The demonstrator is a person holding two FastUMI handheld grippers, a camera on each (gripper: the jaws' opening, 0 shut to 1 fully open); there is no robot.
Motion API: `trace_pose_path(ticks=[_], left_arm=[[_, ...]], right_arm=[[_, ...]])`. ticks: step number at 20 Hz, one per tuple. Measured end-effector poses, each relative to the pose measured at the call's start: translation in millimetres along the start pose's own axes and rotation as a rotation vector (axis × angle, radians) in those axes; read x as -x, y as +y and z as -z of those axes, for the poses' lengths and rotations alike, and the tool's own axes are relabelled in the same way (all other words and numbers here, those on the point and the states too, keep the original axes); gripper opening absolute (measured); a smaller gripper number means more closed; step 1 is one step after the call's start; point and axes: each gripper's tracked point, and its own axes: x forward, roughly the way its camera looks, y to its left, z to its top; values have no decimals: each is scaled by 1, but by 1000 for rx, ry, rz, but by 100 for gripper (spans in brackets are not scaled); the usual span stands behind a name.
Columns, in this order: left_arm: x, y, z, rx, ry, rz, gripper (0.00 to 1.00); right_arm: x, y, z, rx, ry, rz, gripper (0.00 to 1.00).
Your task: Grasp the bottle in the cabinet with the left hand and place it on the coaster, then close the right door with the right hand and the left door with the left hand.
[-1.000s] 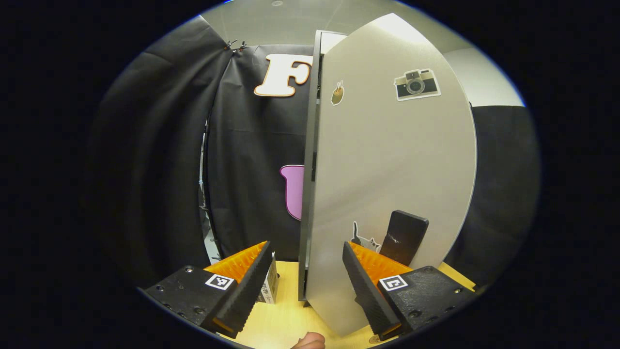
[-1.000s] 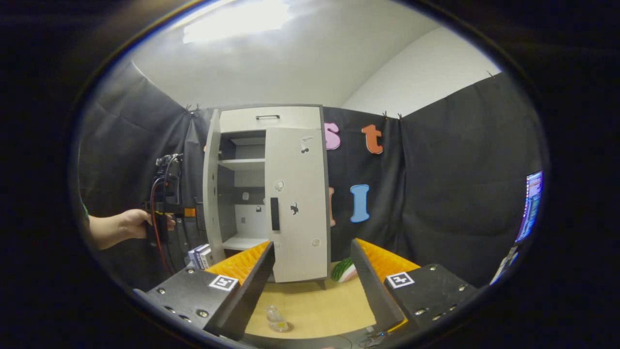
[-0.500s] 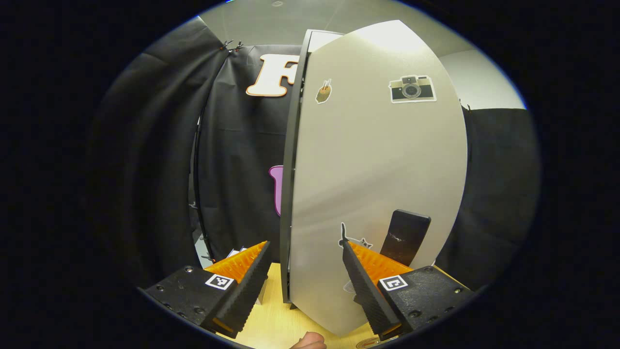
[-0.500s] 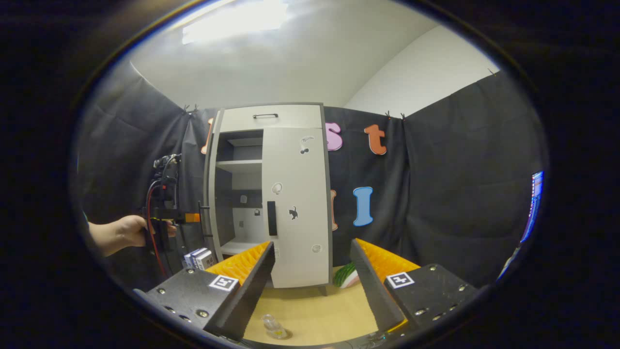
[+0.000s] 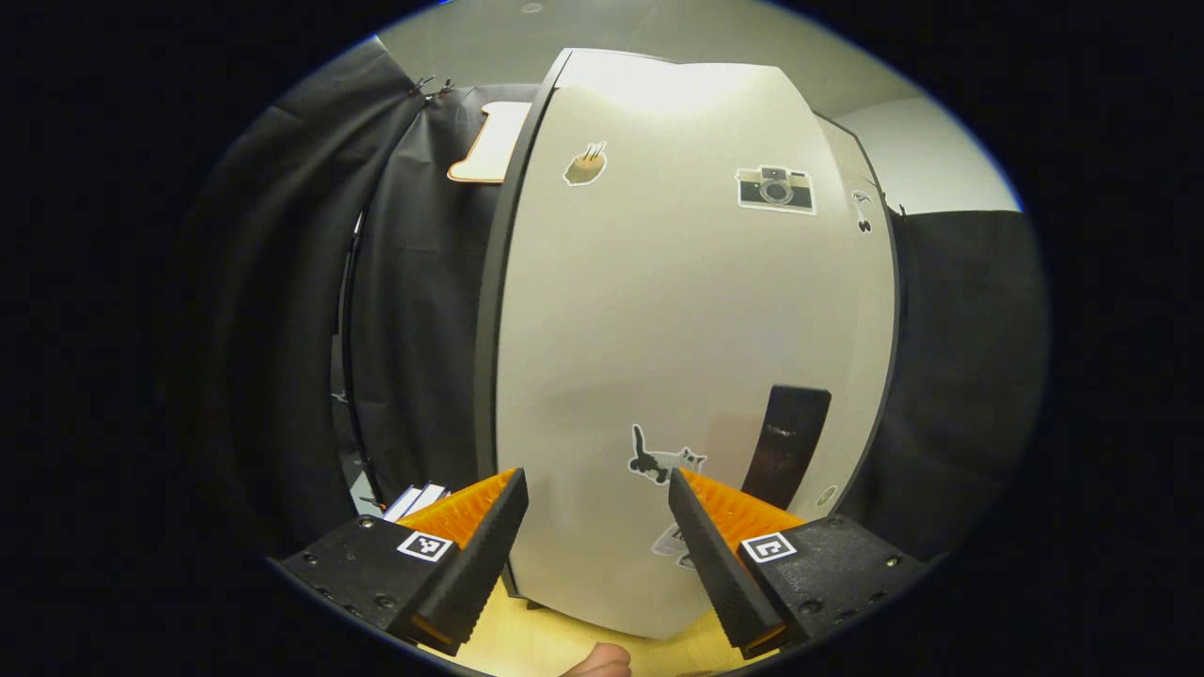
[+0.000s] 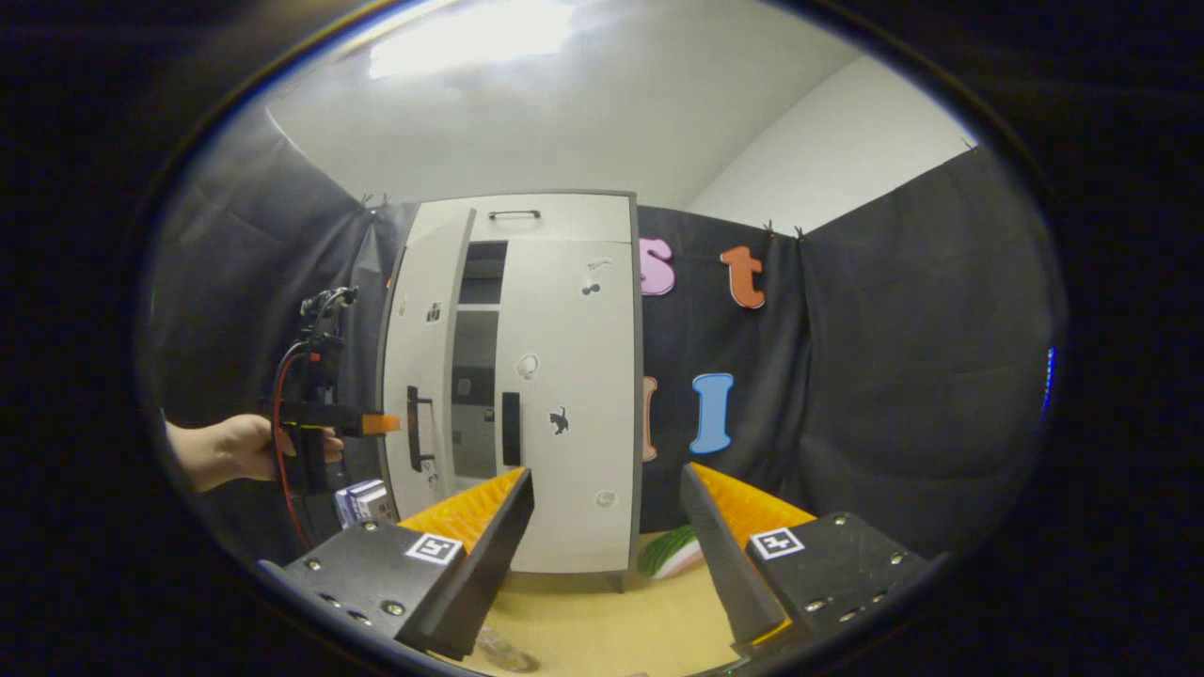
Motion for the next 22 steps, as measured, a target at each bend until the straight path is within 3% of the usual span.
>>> trace_pose_path(ticks=[1,7,8,9,13,18,21,22], left_arm=[[-5,-3,3,7,3,1,96],[-26,-14,13,-21,16,5,96],[-27,-16,13,-33,9,7,92],[-27,-16,12,-45,-1,7,96],[-18,-18,14,-63,-2,1,96],[30,-16,6,-105,-22,-74,96],[72,-28,4,-119,-29,-81,97],[86,-29,4,-124,-29,-92,93]], right_arm=[[-9,-2,1,-1,1,1,93],[-57,1,13,0,12,-6,95],[-62,2,16,4,17,-9,95],[-67,3,17,9,18,-10,95],[-75,9,19,21,16,-31,95],[-59,8,15,-23,27,-67,95],[-36,0,9,-36,30,-64,95],[-28,-3,7,-40,30,-62,93]])
